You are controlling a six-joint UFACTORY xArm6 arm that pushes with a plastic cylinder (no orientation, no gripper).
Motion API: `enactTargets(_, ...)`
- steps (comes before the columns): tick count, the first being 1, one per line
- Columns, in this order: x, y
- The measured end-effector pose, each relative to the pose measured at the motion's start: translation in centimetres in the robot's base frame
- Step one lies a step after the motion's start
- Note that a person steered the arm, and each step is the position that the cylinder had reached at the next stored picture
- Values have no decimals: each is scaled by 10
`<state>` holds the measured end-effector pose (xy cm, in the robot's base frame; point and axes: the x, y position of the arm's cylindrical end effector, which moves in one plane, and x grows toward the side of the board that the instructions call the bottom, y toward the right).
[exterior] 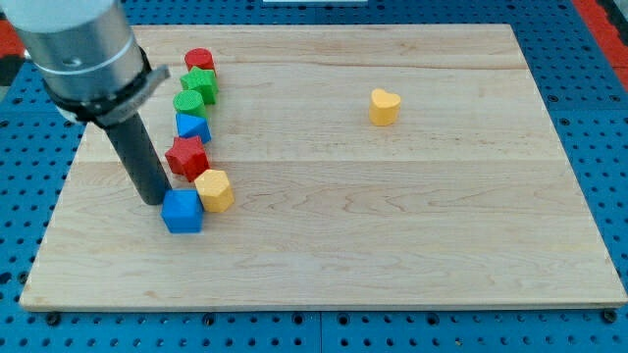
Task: Place the yellow hexagon at the top of the blue cube
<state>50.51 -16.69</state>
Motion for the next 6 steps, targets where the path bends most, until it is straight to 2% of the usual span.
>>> enactTargets(2, 26, 3)
enactTargets(3, 46, -16)
enactTargets(4, 77, 73)
enactTargets(5, 56, 95)
enactTargets(6, -10, 90)
